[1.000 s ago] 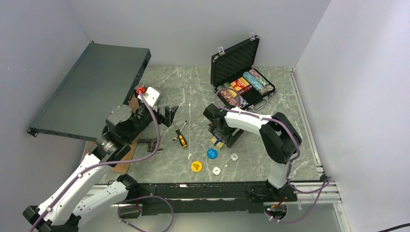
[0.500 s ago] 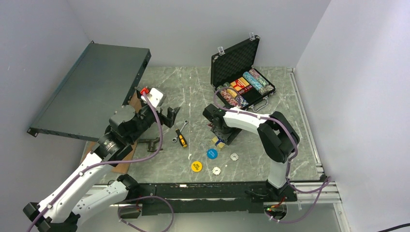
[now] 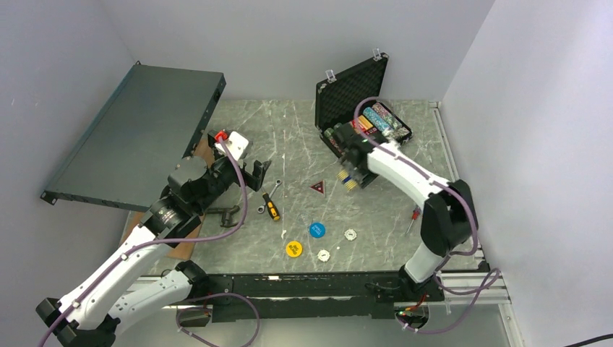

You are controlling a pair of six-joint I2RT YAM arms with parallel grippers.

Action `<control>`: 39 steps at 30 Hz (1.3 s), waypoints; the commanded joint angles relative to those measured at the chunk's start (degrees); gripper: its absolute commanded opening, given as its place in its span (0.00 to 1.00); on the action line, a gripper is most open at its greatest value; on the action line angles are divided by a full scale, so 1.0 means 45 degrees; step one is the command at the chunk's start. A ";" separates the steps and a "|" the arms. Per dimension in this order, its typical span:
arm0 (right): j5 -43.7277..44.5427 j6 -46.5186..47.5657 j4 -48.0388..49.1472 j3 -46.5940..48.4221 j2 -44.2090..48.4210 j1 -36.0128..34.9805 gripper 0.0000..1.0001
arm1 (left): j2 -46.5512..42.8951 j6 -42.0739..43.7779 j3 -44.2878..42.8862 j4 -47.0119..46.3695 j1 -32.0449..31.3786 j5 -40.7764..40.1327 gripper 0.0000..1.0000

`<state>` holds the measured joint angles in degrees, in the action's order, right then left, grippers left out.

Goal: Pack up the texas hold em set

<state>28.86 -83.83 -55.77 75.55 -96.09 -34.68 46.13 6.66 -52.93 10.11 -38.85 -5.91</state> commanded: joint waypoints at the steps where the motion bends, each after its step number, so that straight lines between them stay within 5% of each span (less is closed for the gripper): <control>1: 0.0690 0.1857 0.0670 0.1192 0.0609 0.2262 0.42 | -0.0003 0.0167 -0.0109 -0.0476 -0.0100 -0.0166 0.99; 10: 0.1311 0.3863 0.0647 0.5198 -0.2588 0.4897 0.43 | 0.0069 0.0163 -0.0111 -0.0436 -0.0222 -0.0133 0.99; 23: 0.0937 0.4698 0.0109 0.9564 -0.6867 0.5717 0.46 | 0.0218 0.0140 -0.0208 -0.0361 -0.0288 0.0033 0.99; 39: 0.0536 0.3649 0.0013 1.0369 -0.8173 0.5717 0.48 | 0.0112 0.0190 -0.0192 -0.0390 -0.0286 0.0061 0.99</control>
<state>30.96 -64.90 -54.22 118.45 -131.37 -9.08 47.09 6.83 -52.93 10.13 -39.83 -5.89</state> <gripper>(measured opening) 0.665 0.992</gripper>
